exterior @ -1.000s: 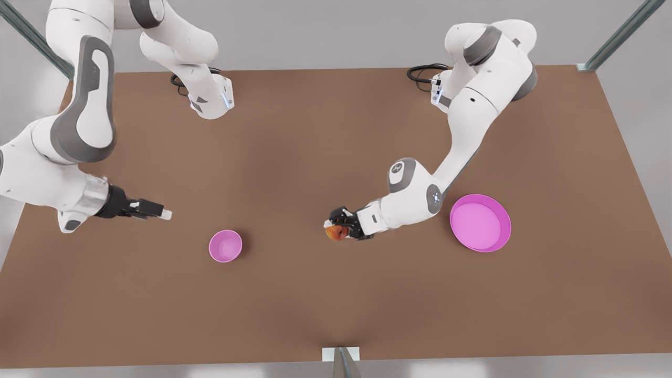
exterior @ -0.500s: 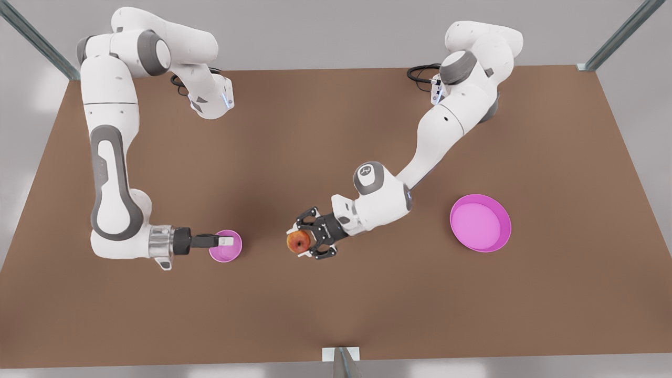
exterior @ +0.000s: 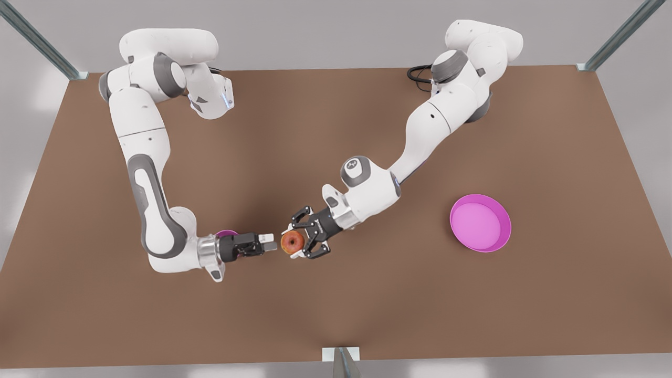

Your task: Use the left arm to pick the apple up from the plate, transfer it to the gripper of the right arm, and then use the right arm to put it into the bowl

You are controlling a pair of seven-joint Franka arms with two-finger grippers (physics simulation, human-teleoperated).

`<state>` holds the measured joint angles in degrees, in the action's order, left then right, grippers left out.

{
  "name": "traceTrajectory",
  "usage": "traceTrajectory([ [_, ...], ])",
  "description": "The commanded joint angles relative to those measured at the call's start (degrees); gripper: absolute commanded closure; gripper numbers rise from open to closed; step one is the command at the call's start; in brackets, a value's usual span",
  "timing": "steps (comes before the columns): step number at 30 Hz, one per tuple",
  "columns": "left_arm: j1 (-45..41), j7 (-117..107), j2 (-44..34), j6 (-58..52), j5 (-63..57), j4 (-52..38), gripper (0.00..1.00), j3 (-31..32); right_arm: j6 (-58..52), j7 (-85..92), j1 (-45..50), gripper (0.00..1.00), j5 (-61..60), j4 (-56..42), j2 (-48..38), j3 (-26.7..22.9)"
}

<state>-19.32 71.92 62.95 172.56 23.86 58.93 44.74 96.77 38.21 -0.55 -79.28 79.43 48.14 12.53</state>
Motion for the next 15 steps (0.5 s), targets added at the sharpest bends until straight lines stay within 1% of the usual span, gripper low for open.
traceTrajectory([
  [1, -0.1, 18.7, -0.1, 0.9, 0.0, 0.0, 0.36, 0.0, -1.8, 15.9, 0.6, 0.0, -0.4, 0.2, -0.2, 0.0],
  [4, -0.2, 18.7, 0.2, 0.9, 0.0, 0.0, 0.36, -0.1, -1.9, 15.1, 0.3, 0.0, -0.4, 0.4, -1.1, 1.0],
  [5, -0.2, 18.7, 0.4, 0.9, 0.0, 0.0, 0.35, -0.1, -3.9, 13.1, -0.9, 0.0, 0.1, 0.6, -2.4, 1.0],
  [7, -0.3, 18.7, 0.6, 1.1, 0.0, 0.0, 0.35, -0.1, -4.5, 12.5, -1.7, 0.0, 1.1, 3.4, -4.9, 1.1],
  [9, -0.5, 18.7, 0.7, 1.2, 0.0, 0.0, 0.34, -0.1, -3.7, 9.3, -1.6, 0.0, 0.0, 0.8, -4.5, 1.2],
  [10, -0.5, 18.7, 0.7, 1.2, 0.0, 0.0, 0.34, -0.1, -2.6, 6.2, -0.8, 0.0, -0.3, -2.0, -3.0, 1.2],
  [11, -0.5, 18.7, 0.7, 1.2, 0.0, 0.0, 0.34, -0.1, -2.0, 5.4, -0.7, 0.0, -0.3, -2.7, -2.0, 1.2],
  [12, -0.6, 18.7, 0.7, 1.2, 0.0, 0.0, 0.34, -0.1, -1.9, 4.3, -0.5, 0.0, -0.3, -6.5, 0.9, 1.1],
  [14, -0.8, 18.7, 0.7, 1.2, 0.0, 0.0, 0.34, -0.1, -1.8, 3.1, -0.2, 0.0, -0.2, -7.5, 1.6, 0.7],
  [15, -1.0, 18.7, 0.8, 1.5, 0.0, 0.0, 0.34, -0.2, 0.3, 3.3, 0.3, 0.0, -0.3, -7.9, 2.0, 0.7],
])
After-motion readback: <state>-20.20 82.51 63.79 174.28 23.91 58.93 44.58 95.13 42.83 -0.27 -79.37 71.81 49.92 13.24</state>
